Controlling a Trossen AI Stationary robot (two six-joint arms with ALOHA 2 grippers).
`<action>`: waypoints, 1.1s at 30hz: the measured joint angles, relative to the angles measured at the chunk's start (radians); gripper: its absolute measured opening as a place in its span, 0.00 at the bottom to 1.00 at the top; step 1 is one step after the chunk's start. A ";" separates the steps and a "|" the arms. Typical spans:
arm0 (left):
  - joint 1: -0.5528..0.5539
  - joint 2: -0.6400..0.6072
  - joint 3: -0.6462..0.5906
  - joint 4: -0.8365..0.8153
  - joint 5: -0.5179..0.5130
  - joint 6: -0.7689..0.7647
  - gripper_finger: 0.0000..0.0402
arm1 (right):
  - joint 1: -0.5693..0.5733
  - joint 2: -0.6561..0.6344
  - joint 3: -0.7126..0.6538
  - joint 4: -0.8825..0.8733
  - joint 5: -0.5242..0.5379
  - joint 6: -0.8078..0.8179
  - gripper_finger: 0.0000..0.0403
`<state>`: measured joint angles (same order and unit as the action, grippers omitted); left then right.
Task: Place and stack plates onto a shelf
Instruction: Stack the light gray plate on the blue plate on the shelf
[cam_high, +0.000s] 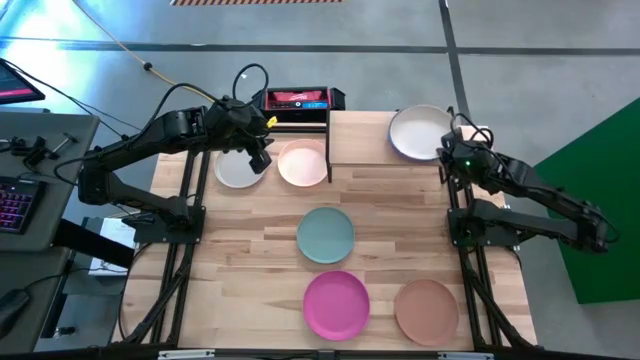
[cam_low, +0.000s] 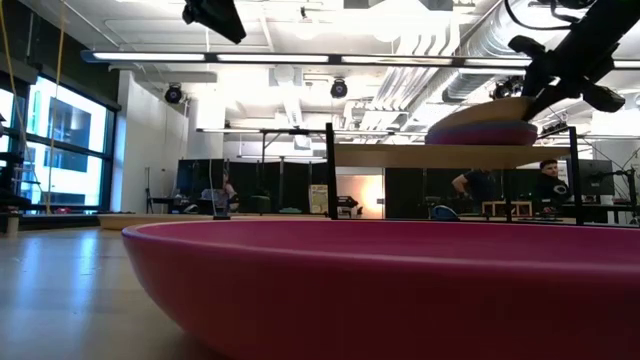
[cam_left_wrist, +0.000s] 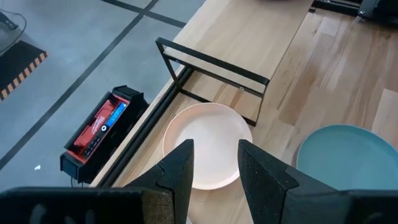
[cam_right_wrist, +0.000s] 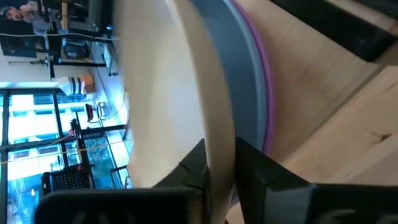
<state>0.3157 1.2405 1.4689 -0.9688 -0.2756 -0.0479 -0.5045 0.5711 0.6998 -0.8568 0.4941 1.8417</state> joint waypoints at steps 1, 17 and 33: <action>0.000 0.000 0.000 0.000 0.000 0.000 0.29 | 0.000 0.000 0.000 0.001 0.002 0.000 0.12; 0.000 0.000 0.000 0.000 0.000 0.000 0.29 | -0.032 -0.004 0.000 0.030 -0.041 -0.142 0.19; 0.000 0.000 0.000 -0.001 0.004 -0.003 0.29 | -0.071 -0.029 0.000 0.091 -0.203 -0.224 0.42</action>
<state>0.3157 1.2404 1.4688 -0.9699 -0.2721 -0.0509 -0.5751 0.5421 0.7002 -0.7661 0.2907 1.6174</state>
